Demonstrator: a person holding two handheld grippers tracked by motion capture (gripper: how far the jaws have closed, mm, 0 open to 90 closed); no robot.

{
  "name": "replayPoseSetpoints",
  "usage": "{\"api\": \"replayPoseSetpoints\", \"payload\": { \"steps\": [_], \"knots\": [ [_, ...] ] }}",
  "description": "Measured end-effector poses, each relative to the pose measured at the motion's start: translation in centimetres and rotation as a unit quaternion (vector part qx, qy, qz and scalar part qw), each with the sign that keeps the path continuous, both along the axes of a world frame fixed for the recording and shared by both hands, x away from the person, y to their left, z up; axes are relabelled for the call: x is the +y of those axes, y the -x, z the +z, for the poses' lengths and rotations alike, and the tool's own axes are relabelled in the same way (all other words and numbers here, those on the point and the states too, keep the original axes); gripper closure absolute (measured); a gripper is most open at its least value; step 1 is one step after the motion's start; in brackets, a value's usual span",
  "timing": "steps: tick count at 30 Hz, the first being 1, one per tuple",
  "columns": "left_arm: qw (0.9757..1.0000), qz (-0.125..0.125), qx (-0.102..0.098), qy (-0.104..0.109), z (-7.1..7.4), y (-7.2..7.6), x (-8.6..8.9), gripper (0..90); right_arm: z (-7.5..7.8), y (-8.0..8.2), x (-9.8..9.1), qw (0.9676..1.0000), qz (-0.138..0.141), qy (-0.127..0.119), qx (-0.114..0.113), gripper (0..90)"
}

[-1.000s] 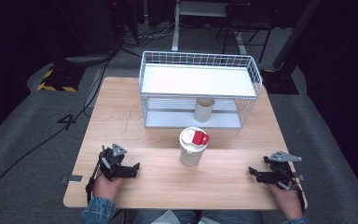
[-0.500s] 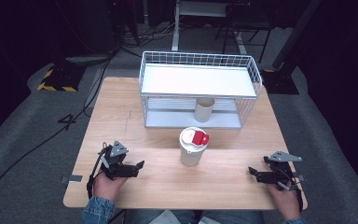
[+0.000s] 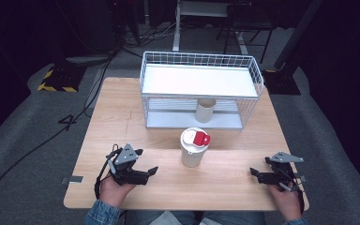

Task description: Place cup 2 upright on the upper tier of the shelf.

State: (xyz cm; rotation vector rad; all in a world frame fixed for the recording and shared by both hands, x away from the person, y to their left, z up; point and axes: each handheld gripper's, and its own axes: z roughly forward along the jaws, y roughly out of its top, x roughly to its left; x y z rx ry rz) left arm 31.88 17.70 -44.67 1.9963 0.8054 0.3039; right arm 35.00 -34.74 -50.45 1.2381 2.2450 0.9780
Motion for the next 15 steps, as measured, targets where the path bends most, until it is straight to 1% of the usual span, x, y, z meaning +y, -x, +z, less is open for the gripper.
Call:
{"api": "replayPoseSetpoints", "payload": {
  "steps": [1, 2, 3, 4, 5, 7, 10, 13, 15],
  "knots": [
    [1.0000, -0.003, -0.004, 0.003, 0.1, 0.0, -0.1, 14.0, 0.0, 0.0, 0.0, 1.0000, 0.000, 0.000, 0.000, 14.4],
    [0.9999, -0.004, -0.003, 0.011, 0.2, 0.1, -0.2, 14.0, 0.0, 0.0, 0.0, 1.0000, 0.000, 0.000, 0.000, 14.4],
    [0.9999, -0.005, -0.007, 0.012, 0.2, 0.1, -0.3, 14.0, 0.0, 0.0, 0.0, 1.0000, -0.001, 0.000, 0.001, 14.4],
    [0.9998, -0.006, -0.006, 0.018, 0.3, 0.2, -0.5, 13.9, 0.0, 0.0, 0.0, 1.0000, -0.002, 0.000, 0.000, 14.3],
    [0.9997, -0.008, -0.012, 0.018, 0.3, 0.1, -0.5, 13.5, 0.0, 0.0, 0.0, 1.0000, -0.002, 0.000, 0.001, 14.2],
    [0.9993, -0.010, -0.013, 0.035, 0.4, 0.1, -0.8, 13.5, 0.0, 0.0, 0.0, 1.0000, -0.002, 0.001, 0.000, 14.2],
    [0.9986, -0.019, -0.018, 0.046, 0.5, -0.2, -1.4, 13.4, 0.0, 0.0, 0.0, 1.0000, -0.002, 0.000, 0.001, 14.2],
    [0.9982, -0.027, -0.022, 0.049, 0.6, -0.4, -2.2, 13.3, 0.0, 0.0, 0.0, 1.0000, -0.002, 0.000, 0.001, 14.2],
    [0.9980, -0.027, -0.027, 0.050, 0.8, -0.5, -2.8, 12.2, 0.0, 0.0, 0.0, 1.0000, -0.002, 0.000, 0.000, 14.2]
  ]
}}
